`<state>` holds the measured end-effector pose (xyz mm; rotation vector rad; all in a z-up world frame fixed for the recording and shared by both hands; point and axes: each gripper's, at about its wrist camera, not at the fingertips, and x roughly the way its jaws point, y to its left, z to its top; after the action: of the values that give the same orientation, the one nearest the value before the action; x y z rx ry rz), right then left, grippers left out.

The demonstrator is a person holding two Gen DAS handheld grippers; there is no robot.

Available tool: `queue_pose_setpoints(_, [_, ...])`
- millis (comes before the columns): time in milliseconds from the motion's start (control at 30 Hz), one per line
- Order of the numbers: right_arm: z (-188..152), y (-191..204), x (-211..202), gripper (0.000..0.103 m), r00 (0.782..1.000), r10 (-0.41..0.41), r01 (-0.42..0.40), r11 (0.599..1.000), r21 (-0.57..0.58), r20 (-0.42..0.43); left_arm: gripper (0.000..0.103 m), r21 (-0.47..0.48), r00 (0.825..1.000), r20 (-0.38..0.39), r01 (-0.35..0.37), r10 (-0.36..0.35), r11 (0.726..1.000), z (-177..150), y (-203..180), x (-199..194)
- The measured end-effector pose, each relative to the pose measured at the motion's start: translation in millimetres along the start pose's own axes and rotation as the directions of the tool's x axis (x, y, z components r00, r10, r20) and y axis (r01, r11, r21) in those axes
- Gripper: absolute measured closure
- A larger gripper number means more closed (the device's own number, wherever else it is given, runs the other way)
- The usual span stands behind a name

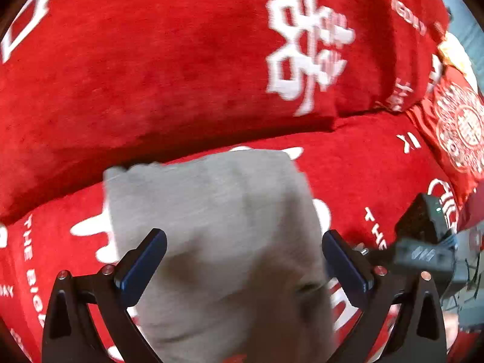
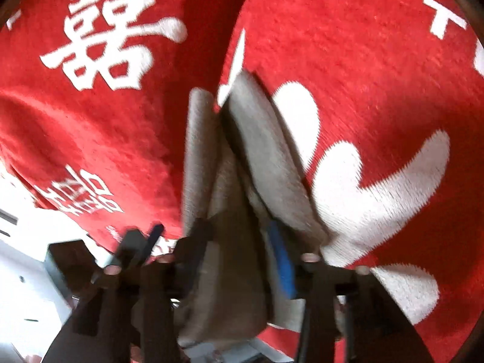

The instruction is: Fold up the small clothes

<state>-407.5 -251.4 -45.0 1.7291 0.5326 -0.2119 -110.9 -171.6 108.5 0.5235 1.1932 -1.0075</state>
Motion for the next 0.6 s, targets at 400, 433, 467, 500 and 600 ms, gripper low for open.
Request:
queue_pose_setpoints(400, [21.1,36.5,35.8,0.063,0.979,-0.163,0.148,0.981,-0.126,-0.124,0.0,-0.16,0.967,-0.173,-0.217,0.189,0.963,-55.8,102.0,8.5])
queue_pose_setpoints(433, [21.0,43.4,38.8,0.094,0.967,-0.22,0.196,0.965,-0.176,-0.127,0.0,-0.159,0.965,-0.173,-0.227,0.199,0.961,-59.0,104.2,7.9])
queue_pose_setpoints(467, [20.1,50.3,39.5,0.095,0.955,-0.273,0.241,0.944,-0.225,-0.12,0.0,-0.162,0.964,-0.171,-0.229,0.201,0.96,-60.8,105.9,6.9])
queue_pose_setpoints(500, [18.0,58.6,39.6,0.095,0.954,-0.281,0.248,0.934,-0.256,-0.103,0.0,-0.17,0.966,-0.164,-0.226,0.198,0.959,-62.8,108.0,4.9])
queue_pose_setpoints(600, [8.3,91.0,24.3,0.095,0.963,-0.265,0.23,0.893,-0.386,-0.039,0.0,-0.167,0.97,-0.135,-0.225,0.204,0.96,-64.8,108.3,-1.0])
